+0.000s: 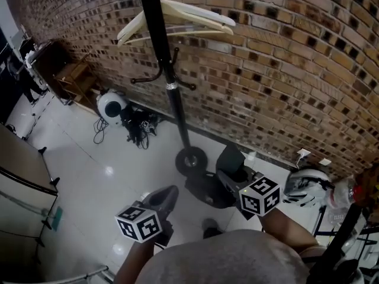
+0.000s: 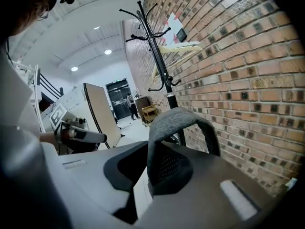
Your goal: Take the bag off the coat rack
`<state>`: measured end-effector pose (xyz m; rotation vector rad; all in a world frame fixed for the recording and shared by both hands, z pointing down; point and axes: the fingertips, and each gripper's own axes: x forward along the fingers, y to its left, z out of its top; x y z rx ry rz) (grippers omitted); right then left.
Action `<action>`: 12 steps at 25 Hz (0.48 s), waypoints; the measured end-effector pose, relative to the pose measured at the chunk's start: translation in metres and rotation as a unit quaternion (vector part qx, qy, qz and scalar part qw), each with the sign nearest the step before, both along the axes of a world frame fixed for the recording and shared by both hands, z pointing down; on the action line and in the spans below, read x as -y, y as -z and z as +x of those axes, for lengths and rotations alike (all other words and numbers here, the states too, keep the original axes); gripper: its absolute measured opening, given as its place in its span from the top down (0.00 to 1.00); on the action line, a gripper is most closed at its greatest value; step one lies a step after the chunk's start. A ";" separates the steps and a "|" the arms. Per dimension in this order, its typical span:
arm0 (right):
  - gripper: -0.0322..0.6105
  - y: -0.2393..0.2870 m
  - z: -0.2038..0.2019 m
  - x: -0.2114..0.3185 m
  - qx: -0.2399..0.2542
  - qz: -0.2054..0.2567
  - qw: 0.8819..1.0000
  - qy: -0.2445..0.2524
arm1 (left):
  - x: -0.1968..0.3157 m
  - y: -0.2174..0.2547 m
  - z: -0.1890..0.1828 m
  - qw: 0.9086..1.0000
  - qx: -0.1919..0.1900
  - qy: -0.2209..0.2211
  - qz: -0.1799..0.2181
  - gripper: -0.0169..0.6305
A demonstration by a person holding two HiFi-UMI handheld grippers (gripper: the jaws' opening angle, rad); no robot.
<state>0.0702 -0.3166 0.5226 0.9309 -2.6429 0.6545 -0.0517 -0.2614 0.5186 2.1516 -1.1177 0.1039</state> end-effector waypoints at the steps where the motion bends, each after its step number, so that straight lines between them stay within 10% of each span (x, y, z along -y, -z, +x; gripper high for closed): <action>1: 0.92 0.000 0.004 -0.012 0.000 0.001 1.000 -0.003 | -0.006 0.001 0.004 1.000 0.000 -0.007 0.005 0.97; 12: 0.92 0.023 0.034 -0.168 0.036 0.008 0.999 -0.038 | -0.164 0.024 0.027 0.999 0.007 -0.037 0.036 0.97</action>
